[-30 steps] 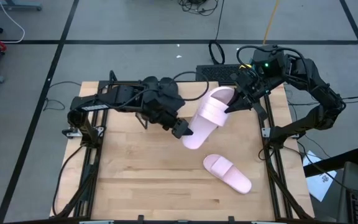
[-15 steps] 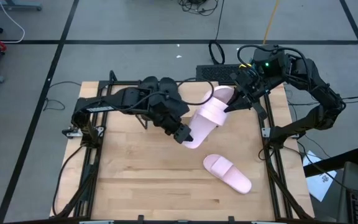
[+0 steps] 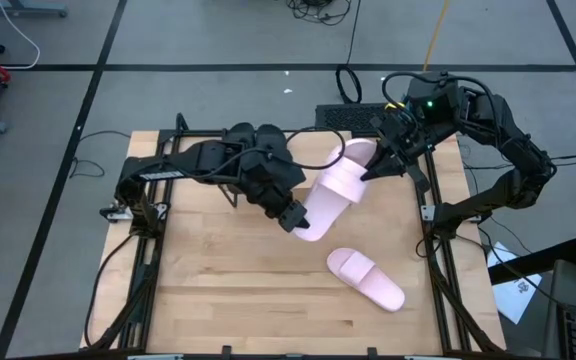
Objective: Pick and place slides into the shelf
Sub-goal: Put the left pink slipper on the shelf
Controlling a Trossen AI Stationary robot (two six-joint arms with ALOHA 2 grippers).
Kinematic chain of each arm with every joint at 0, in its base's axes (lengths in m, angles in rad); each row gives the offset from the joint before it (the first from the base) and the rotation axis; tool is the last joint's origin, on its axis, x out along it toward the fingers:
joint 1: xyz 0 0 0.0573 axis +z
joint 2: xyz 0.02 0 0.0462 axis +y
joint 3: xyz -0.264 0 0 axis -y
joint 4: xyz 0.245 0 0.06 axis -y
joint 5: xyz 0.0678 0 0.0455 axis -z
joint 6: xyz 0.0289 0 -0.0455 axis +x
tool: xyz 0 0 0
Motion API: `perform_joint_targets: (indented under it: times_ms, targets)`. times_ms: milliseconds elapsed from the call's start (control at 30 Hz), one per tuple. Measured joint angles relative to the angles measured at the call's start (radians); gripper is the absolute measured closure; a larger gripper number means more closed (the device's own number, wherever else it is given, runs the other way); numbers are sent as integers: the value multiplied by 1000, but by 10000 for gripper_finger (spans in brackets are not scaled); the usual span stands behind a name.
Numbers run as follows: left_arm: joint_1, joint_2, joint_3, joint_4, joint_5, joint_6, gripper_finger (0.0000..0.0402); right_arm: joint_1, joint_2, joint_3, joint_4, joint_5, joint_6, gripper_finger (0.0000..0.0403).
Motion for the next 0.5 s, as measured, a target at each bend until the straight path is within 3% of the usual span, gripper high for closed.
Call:
perform_joint_targets:
  times_ms: [500]
  targets:
    - [-10,0,0,-10,-19,-71,354,0,-5,0,-48,50,1,354]
